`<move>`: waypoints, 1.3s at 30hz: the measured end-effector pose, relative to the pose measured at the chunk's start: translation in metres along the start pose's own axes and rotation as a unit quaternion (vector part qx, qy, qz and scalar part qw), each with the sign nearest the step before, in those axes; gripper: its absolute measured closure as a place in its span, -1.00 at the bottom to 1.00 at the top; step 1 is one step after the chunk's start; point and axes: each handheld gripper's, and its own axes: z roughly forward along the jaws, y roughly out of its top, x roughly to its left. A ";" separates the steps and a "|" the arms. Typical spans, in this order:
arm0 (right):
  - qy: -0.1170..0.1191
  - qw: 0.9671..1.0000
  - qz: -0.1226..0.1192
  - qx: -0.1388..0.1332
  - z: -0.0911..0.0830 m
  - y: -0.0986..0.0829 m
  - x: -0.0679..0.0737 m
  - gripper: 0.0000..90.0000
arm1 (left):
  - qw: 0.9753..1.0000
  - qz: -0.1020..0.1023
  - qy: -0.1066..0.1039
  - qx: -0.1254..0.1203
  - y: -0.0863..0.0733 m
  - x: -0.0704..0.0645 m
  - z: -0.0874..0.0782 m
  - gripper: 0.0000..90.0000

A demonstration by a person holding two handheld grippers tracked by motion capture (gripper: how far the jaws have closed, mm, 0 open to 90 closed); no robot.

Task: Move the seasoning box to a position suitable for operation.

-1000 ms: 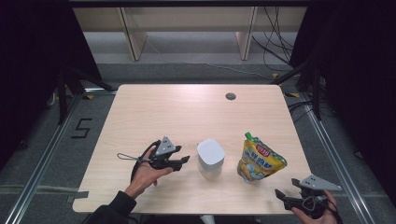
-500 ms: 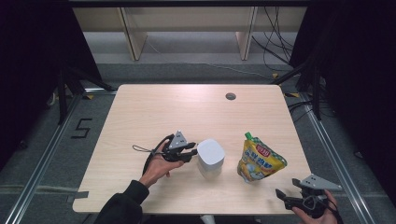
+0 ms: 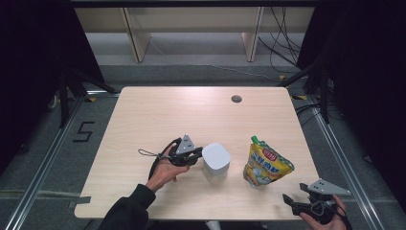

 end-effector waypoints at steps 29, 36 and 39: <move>0.001 1.000 -0.010 0.000 0.000 0.000 0.000 -0.54 | 0.995 -0.065 0.077 0.018 -0.022 -0.044 -0.049 0.84; -0.005 1.000 -0.022 -0.002 -0.001 0.001 -0.002 -0.53 | 0.995 -0.061 0.076 0.017 -0.025 -0.049 -0.054 0.84; -0.001 1.000 -0.007 -0.001 -0.001 0.000 0.001 -0.53 | 0.995 -0.074 0.071 0.015 -0.026 -0.051 -0.055 0.83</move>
